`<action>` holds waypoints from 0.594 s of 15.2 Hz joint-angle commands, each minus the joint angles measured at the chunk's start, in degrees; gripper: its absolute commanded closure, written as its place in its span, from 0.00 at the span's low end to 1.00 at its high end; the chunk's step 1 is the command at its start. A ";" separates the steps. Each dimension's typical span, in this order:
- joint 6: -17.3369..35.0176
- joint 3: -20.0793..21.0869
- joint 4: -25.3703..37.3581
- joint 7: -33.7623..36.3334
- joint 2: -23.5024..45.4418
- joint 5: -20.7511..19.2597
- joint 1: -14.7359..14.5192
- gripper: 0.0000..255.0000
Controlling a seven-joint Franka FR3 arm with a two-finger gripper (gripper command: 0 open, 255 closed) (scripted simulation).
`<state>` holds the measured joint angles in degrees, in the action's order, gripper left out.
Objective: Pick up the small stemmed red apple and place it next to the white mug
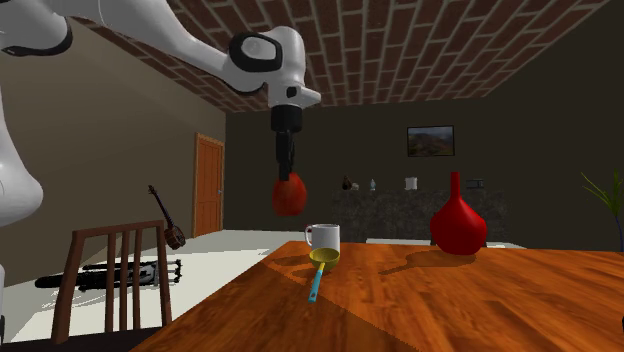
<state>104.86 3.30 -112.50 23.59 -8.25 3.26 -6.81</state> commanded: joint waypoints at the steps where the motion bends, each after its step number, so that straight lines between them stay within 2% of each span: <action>1: -0.29 1.65 1.99 2.95 1.54 0.10 -1.23 1.00; 9: -0.81 7.45 9.61 13.89 8.16 -0.68 -6.12 1.00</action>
<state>104.35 10.11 -104.09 36.12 -0.91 2.73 -12.35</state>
